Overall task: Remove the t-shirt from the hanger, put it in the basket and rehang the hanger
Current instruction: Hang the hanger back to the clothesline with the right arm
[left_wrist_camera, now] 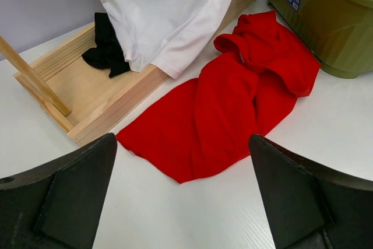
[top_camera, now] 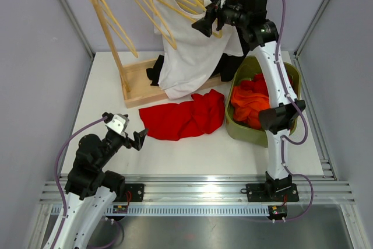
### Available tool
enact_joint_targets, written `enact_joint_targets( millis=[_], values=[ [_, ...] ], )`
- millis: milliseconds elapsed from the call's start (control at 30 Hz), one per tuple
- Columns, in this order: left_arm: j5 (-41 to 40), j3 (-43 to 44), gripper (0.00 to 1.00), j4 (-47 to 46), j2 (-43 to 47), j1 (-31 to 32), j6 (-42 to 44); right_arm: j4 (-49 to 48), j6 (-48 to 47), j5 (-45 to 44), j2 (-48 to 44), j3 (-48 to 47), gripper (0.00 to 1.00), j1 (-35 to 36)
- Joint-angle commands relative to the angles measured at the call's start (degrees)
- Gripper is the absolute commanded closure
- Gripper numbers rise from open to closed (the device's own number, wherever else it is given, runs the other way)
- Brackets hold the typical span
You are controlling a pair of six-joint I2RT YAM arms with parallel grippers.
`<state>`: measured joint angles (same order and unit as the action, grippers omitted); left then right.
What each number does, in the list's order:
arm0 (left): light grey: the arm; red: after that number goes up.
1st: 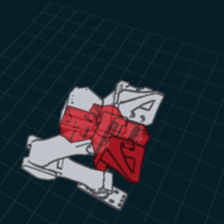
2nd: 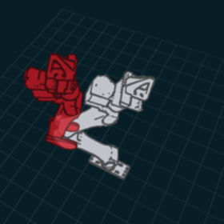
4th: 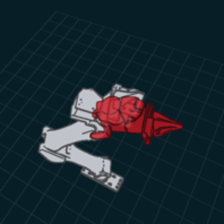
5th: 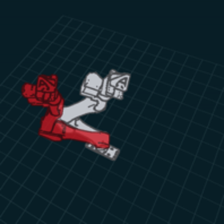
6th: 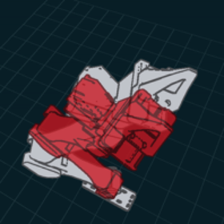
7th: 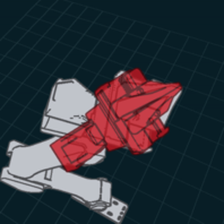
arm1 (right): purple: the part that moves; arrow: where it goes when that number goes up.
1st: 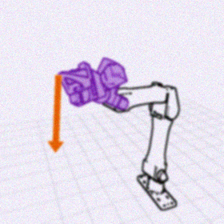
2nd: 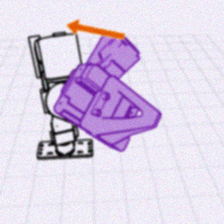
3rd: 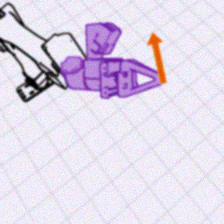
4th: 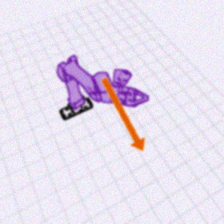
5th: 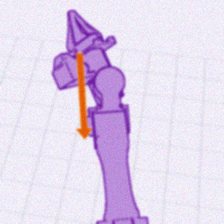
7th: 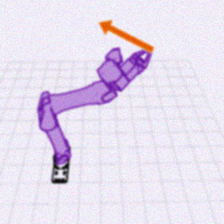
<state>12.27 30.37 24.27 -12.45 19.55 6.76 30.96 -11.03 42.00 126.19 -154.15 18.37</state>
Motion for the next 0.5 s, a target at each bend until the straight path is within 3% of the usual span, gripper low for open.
enact_joint_targets(
  millis=[0,200,300,467],
  values=[
    [2.05,0.22,0.01,-3.18,-0.99,-0.13,-0.87,4.89,-8.20,9.41,-7.70,2.52,0.05,0.18],
    [1.97,3.37,0.01,-3.18,-4.16,-0.04,-5.87,15.24,-19.01,15.47,-17.81,13.32,0.05,-0.35],
    [3.19,4.43,0.01,-4.49,-7.23,-0.13,-13.86,18.69,-22.88,15.57,-25.01,23.25,0.05,-0.27],
    [10.74,1.46,0.01,-11.95,-16.53,-0.13,-28.98,15.90,-23.17,12.50,-40.65,49.51,0.04,-1.49]
  ],
)
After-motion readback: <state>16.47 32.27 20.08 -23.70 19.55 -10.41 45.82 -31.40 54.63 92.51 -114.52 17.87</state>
